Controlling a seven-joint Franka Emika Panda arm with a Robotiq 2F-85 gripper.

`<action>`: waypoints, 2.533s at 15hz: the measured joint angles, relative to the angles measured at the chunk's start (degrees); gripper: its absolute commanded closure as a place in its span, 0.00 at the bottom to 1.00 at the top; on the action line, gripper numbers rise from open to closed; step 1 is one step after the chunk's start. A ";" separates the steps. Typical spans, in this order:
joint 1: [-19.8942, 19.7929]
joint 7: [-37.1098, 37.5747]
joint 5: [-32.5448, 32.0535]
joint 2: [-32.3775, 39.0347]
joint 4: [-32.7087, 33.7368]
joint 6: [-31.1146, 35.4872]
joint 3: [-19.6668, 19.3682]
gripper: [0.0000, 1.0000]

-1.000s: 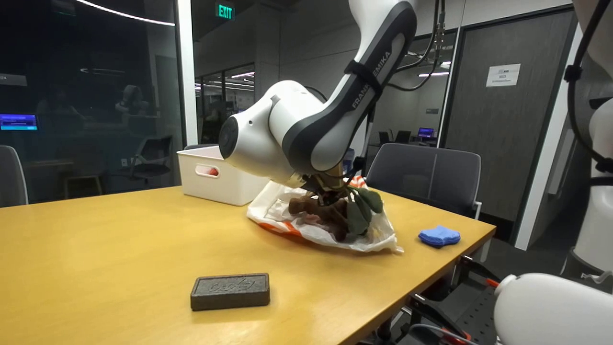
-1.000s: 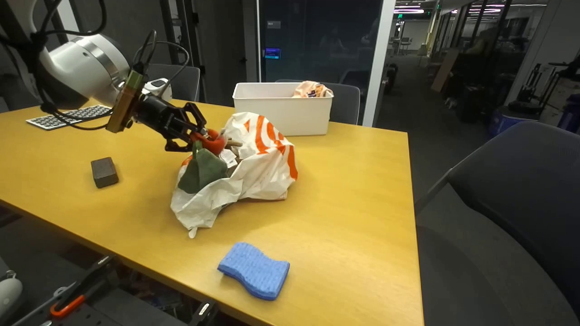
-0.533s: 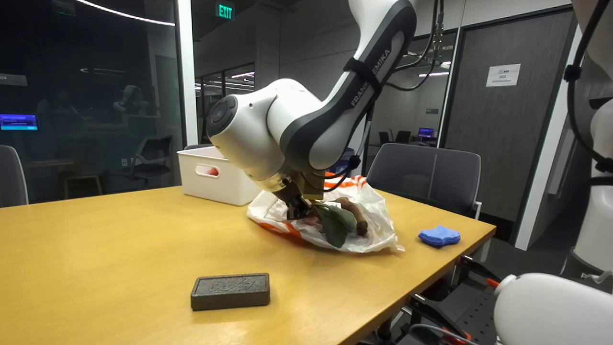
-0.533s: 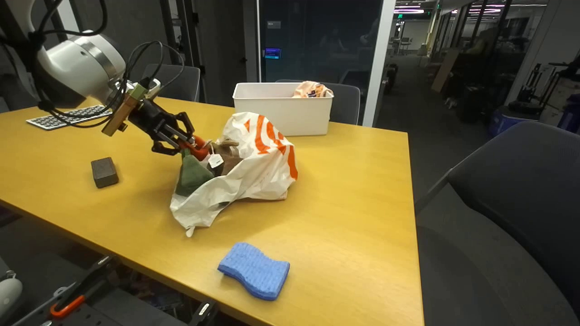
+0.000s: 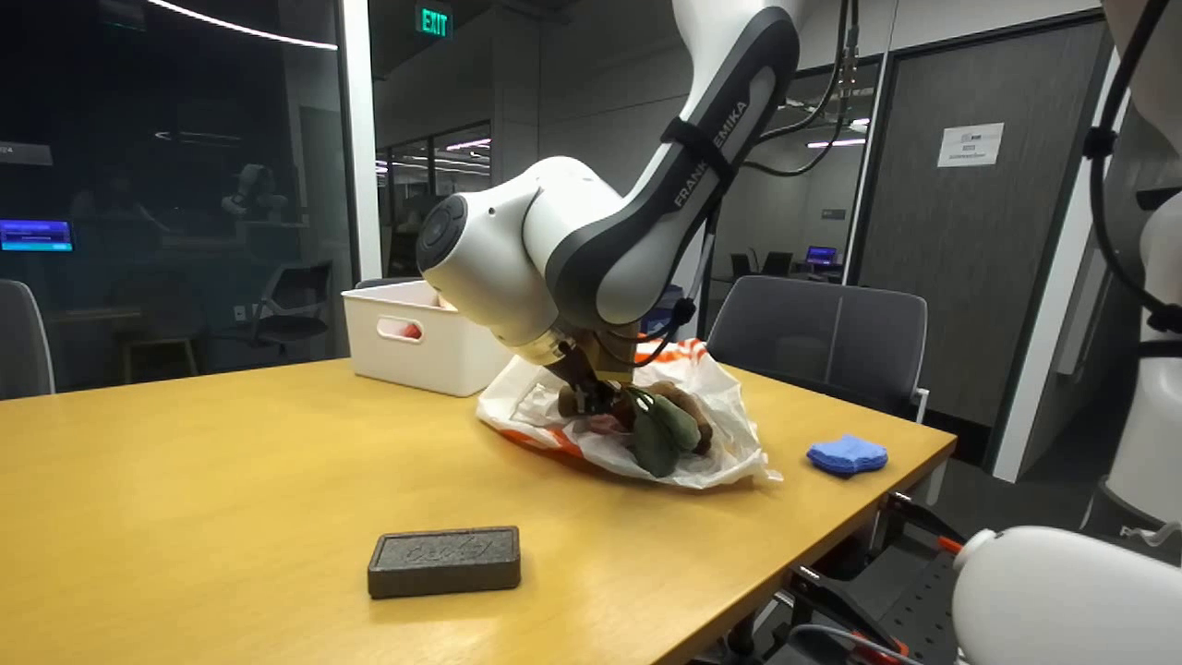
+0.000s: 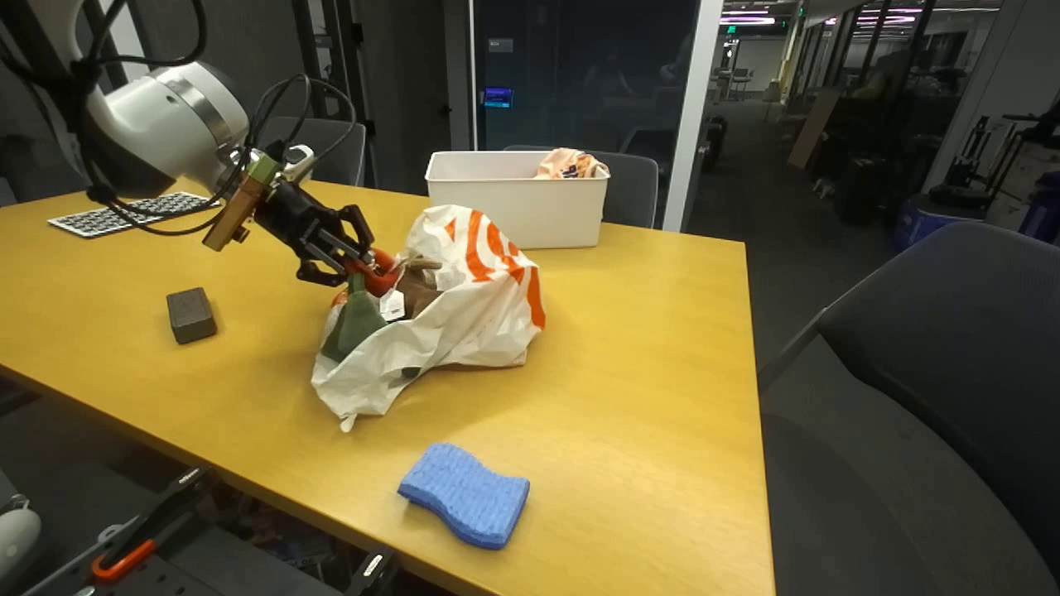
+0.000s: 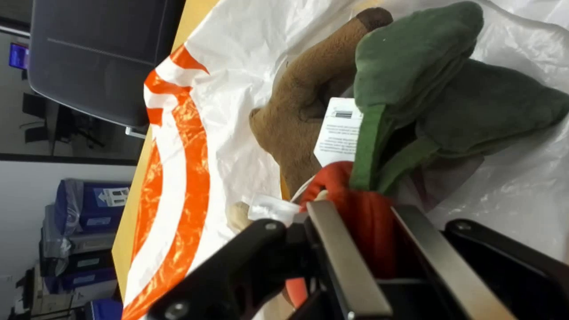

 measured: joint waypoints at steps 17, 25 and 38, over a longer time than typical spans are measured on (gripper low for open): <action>-1.11 -0.98 0.44 0.31 -0.75 10.59 0.68 0.00; 2.20 -10.32 1.60 -2.70 -2.19 20.25 7.75 0.00; 0.08 -55.80 32.67 -0.06 -3.27 31.32 12.06 0.00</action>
